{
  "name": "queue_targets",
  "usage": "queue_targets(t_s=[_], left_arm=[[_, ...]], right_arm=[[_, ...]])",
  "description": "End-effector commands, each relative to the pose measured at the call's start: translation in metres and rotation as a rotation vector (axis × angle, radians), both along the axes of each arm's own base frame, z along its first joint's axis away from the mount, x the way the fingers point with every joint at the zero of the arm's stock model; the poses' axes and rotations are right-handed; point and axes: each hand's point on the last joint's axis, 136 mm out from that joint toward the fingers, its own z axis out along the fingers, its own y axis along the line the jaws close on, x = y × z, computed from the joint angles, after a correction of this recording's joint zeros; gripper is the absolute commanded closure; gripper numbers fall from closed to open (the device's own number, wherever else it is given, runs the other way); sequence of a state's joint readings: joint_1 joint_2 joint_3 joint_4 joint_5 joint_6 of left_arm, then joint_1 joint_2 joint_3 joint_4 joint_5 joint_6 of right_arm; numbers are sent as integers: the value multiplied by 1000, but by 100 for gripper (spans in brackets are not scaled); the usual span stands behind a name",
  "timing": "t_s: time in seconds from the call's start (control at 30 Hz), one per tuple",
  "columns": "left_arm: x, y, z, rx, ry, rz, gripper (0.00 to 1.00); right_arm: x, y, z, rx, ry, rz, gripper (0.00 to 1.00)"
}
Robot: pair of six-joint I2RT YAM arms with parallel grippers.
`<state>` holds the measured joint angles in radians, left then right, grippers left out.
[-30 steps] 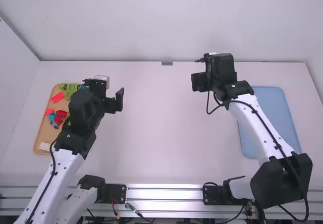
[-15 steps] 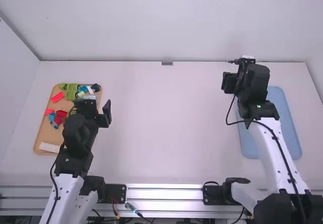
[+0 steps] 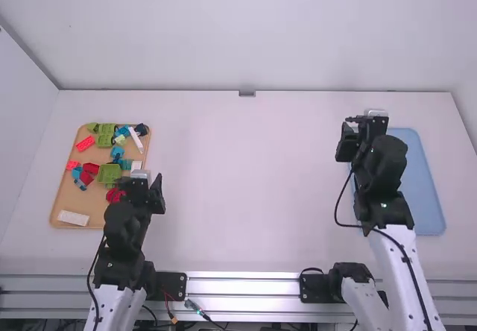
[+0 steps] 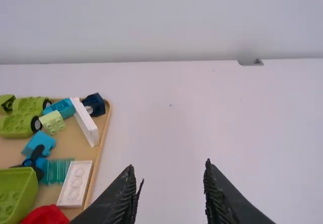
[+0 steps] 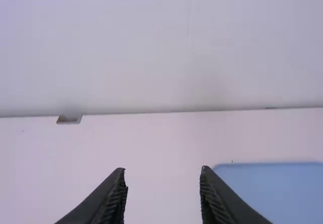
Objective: Assemble lego blocks to make yellow taxi
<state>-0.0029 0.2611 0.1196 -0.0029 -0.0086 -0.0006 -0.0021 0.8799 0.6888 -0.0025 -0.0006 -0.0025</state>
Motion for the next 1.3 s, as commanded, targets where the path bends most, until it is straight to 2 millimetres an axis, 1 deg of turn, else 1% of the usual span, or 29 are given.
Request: queue_targets(t_s=[0.0, 0.07, 0.13, 0.27, 0.3, 0.33, 0.47, 0.7, 0.9, 0.97, 1.13, 1.2, 1.27], left_arm=[[-3, -1, -11, -2, -6, -6, 73], [-5, -1, -22, -2, -6, -6, 77], [-6, -1, -29, -2, -6, -6, 80], [-7, -1, -16, -1, -63, -6, 86], [-7, -1, -16, -1, -67, -6, 87], [-7, -1, -11, -1, -88, -6, 89], [-8, -1, 0, -1, -137, -6, 94], [-9, -1, 2, -1, -144, -6, 100], [-9, -1, 2, -1, -144, -6, 100], [-9, -1, 2, -1, -144, -6, 100], [-9, -1, 2, -1, -144, -6, 100], [-9, -1, 2, -1, -144, -6, 100], [-9, -1, 2, -1, -144, -6, 100]], right_arm=[[-11, 1, -10, 2, -1, 1, 69], [-22, 1, -20, 2, -1, 1, 75], [-29, 1, -28, 2, -1, 1, 79], [-44, 1, -47, 2, -1, 1, 88], [-45, 1, -48, 2, -1, 1, 88], [-50, 1, -55, 2, -1, 1, 92], [-62, 1, -74, 2, -1, 1, 100], [-76, 1, -104, 2, -1, 1, 100], [-84, 1, -126, 2, -1, 1, 100], [-87, 1, -136, 2, -1, 1, 100], [-91, 1, -152, 2, -1, 1, 100], [-91, 1, -149, 2, -18, 1, 100], [-91, 1, -142, 2, -48, 1, 100]])
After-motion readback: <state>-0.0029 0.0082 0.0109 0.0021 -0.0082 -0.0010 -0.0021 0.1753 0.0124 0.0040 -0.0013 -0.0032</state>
